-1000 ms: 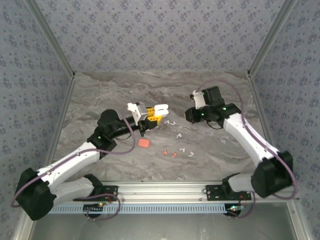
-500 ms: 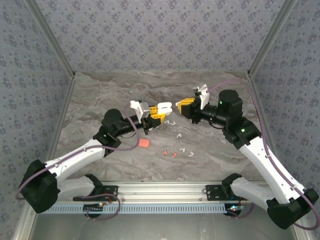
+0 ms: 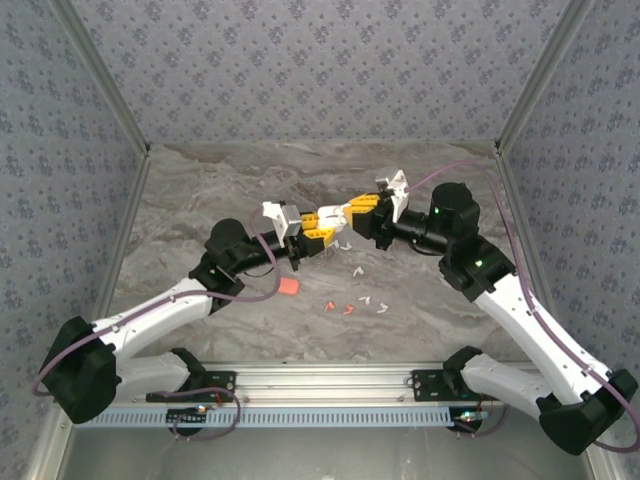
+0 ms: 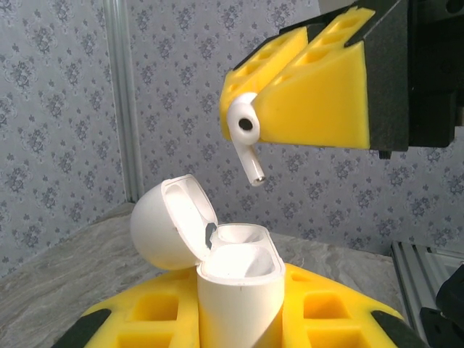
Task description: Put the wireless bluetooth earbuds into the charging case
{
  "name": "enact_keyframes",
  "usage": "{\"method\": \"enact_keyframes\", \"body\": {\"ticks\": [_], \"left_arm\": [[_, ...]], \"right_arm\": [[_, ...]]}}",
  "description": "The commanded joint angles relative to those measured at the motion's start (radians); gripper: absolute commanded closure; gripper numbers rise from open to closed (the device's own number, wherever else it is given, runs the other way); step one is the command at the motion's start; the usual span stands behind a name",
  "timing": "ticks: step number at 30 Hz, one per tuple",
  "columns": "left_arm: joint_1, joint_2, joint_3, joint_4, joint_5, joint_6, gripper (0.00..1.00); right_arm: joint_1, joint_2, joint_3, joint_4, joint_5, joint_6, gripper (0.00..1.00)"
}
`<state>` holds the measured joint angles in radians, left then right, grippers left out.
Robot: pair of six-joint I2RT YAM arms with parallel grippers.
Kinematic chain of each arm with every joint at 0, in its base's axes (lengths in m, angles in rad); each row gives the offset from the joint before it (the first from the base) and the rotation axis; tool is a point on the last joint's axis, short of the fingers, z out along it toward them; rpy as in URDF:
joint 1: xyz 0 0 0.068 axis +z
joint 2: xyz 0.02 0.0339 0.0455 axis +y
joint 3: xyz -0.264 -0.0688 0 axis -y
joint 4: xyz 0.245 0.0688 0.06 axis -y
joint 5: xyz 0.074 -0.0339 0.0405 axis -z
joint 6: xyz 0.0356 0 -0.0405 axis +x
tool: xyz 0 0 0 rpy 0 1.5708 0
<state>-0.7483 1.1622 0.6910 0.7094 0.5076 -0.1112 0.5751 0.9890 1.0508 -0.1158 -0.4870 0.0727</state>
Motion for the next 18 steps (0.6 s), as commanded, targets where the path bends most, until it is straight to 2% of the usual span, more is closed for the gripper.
{"method": "enact_keyframes", "body": {"ticks": [1,18], "left_arm": [[-0.009,0.008,0.025,0.068,0.020,-0.027,1.00],[-0.011,0.019,0.038,0.088,0.045,-0.059,1.00]], "right_arm": [[0.008,0.007,-0.016,0.026,-0.001,-0.028,0.80],[0.005,0.021,-0.057,0.044,0.005,-0.027,0.80]]}}
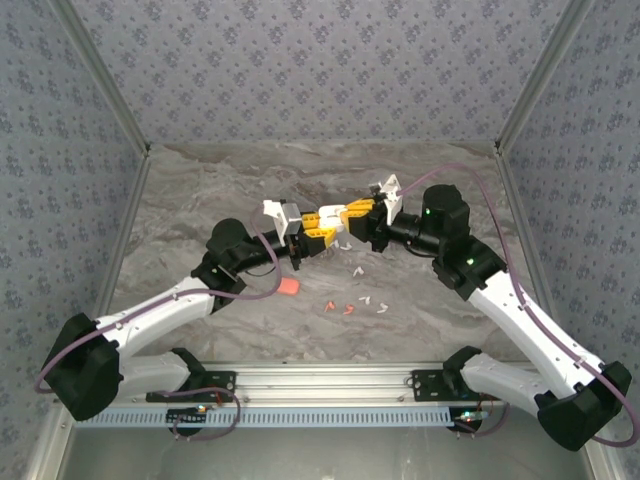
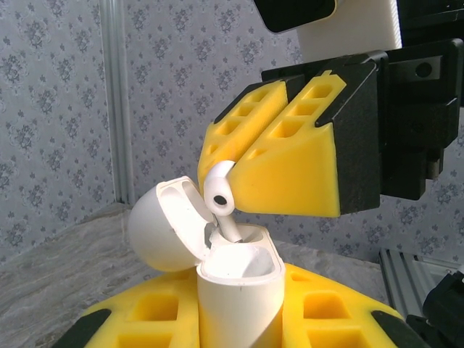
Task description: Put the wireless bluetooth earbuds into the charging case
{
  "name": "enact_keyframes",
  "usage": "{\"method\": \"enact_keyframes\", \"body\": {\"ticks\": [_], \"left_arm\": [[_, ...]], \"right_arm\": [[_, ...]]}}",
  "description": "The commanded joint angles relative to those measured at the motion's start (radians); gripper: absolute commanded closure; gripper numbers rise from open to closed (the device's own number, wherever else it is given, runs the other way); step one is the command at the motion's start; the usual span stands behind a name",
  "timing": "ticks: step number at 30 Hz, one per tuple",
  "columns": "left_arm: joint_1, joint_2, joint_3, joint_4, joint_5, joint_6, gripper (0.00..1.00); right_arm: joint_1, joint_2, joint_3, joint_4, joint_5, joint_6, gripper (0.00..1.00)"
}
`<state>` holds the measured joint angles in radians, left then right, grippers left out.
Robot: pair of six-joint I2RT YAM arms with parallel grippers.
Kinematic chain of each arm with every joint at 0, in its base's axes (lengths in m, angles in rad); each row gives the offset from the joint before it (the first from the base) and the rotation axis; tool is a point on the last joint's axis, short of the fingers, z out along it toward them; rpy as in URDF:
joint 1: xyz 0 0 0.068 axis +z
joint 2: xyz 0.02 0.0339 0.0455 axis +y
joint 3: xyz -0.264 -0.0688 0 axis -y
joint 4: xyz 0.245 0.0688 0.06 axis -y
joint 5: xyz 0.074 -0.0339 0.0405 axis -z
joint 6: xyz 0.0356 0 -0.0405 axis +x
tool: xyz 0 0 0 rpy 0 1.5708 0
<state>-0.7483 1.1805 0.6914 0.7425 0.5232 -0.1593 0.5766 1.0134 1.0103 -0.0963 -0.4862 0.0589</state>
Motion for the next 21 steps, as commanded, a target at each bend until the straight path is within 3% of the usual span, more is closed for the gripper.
{"method": "enact_keyframes", "body": {"ticks": [1,18,21], "left_arm": [[-0.010,0.000,0.038,0.055,0.028,-0.011,1.00],[-0.010,0.001,0.037,0.063,0.021,-0.022,1.00],[-0.010,0.003,0.037,0.063,0.021,-0.019,1.00]], "right_arm": [[0.004,-0.005,-0.017,0.023,-0.002,-0.013,0.80],[-0.004,-0.012,-0.036,-0.008,-0.081,-0.010,0.79],[-0.007,-0.012,-0.028,-0.022,-0.088,-0.010,0.72]]}}
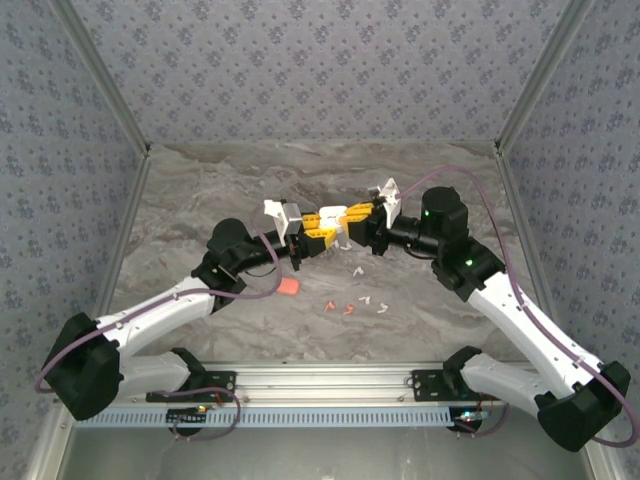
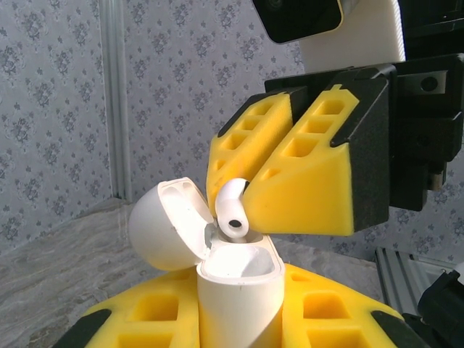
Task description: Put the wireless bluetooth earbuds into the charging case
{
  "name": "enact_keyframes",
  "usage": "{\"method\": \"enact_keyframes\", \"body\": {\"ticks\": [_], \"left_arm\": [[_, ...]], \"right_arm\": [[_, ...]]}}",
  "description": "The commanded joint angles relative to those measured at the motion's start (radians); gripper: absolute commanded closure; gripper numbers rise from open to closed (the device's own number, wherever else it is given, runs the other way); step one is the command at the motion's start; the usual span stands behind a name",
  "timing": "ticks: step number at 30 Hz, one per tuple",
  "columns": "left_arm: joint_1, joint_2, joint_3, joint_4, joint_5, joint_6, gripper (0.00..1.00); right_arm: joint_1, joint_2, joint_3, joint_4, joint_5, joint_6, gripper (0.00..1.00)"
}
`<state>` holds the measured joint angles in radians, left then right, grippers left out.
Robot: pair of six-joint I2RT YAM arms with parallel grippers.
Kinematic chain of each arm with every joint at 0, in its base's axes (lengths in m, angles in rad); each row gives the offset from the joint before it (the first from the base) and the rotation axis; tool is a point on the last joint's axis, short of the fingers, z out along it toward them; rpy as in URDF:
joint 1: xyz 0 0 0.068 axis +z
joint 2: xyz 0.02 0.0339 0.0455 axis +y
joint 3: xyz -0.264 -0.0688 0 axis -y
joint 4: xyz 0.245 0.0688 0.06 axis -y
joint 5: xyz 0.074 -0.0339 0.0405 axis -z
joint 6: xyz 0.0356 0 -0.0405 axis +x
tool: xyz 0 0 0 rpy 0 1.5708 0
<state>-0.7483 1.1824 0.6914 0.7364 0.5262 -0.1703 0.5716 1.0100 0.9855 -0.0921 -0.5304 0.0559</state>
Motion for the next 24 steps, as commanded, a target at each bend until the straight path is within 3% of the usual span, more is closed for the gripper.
{"method": "enact_keyframes", "body": {"ticks": [1,10,18,24], "left_arm": [[-0.010,0.001,0.037,0.069,0.018,-0.008,1.00],[-0.010,0.000,0.036,0.022,-0.003,0.033,1.00],[-0.011,-0.077,0.008,-0.122,-0.153,0.144,1.00],[-0.011,-0.179,-0.034,-0.225,-0.262,0.209,1.00]], "right_arm": [[-0.003,-0.007,0.002,-0.032,-0.043,-0.008,0.69],[-0.039,-0.033,0.084,-0.093,-0.009,0.037,0.44],[-0.118,-0.016,0.117,-0.211,0.130,0.147,0.40],[-0.181,0.109,0.124,-0.399,0.238,0.231,0.41]]}}
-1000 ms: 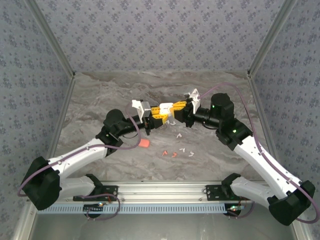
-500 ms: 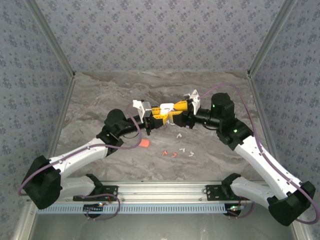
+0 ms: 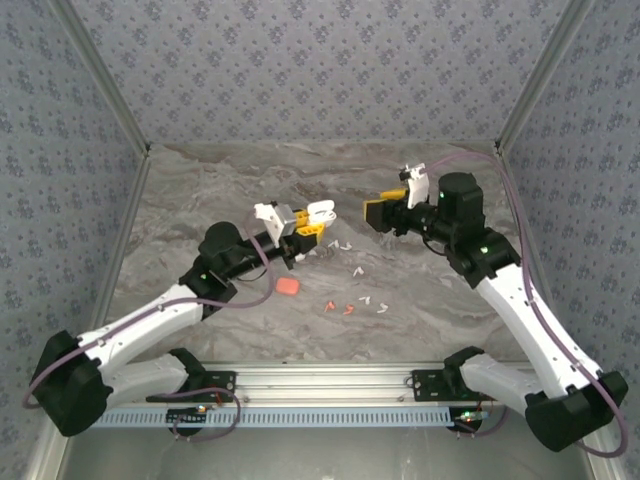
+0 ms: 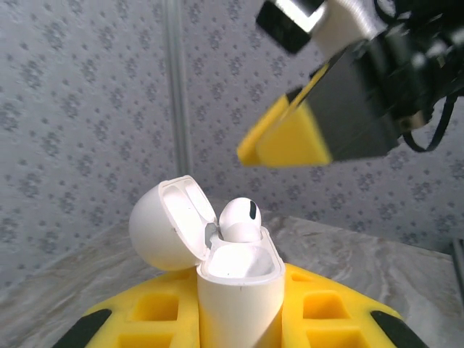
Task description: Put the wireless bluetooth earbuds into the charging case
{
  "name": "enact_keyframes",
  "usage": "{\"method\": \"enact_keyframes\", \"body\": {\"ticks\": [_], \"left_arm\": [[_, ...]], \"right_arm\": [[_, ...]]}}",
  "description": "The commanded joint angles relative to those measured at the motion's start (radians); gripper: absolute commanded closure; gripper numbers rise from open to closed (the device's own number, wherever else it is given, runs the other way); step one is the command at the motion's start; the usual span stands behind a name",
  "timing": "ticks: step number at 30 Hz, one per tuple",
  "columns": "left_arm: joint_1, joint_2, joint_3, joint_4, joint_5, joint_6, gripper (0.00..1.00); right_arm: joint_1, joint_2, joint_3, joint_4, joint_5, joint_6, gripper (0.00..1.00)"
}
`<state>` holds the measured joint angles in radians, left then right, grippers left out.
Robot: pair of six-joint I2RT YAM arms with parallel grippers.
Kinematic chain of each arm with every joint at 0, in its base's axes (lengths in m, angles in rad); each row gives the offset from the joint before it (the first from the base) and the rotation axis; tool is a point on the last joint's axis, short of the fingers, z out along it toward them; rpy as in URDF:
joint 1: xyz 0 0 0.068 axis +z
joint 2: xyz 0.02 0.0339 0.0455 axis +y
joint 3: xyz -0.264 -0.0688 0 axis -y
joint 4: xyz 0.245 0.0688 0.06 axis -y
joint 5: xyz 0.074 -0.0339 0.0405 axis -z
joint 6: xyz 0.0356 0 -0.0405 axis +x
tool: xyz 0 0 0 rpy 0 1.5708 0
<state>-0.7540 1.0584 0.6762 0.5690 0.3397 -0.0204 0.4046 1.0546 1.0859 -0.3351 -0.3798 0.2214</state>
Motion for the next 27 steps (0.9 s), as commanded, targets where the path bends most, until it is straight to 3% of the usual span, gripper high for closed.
{"method": "enact_keyframes", "body": {"ticks": [1,6,15,27], "left_arm": [[-0.005,-0.070,-0.022,-0.076,-0.086,0.067,1.00],[-0.005,-0.121,-0.039,-0.125,-0.118,0.088,1.00],[-0.005,-0.116,-0.038,-0.125,-0.110,0.085,1.00],[-0.005,-0.085,-0.014,-0.128,-0.087,0.087,1.00]], "right_arm": [[-0.016,0.098,0.025,-0.197,0.105,0.066,0.41],[-0.009,0.292,0.029,-0.308,0.113,0.057,0.44],[0.048,0.555,0.009,-0.250,0.130,0.031,0.53],[0.065,0.705,0.020,-0.226,0.113,0.004,0.58]]}}
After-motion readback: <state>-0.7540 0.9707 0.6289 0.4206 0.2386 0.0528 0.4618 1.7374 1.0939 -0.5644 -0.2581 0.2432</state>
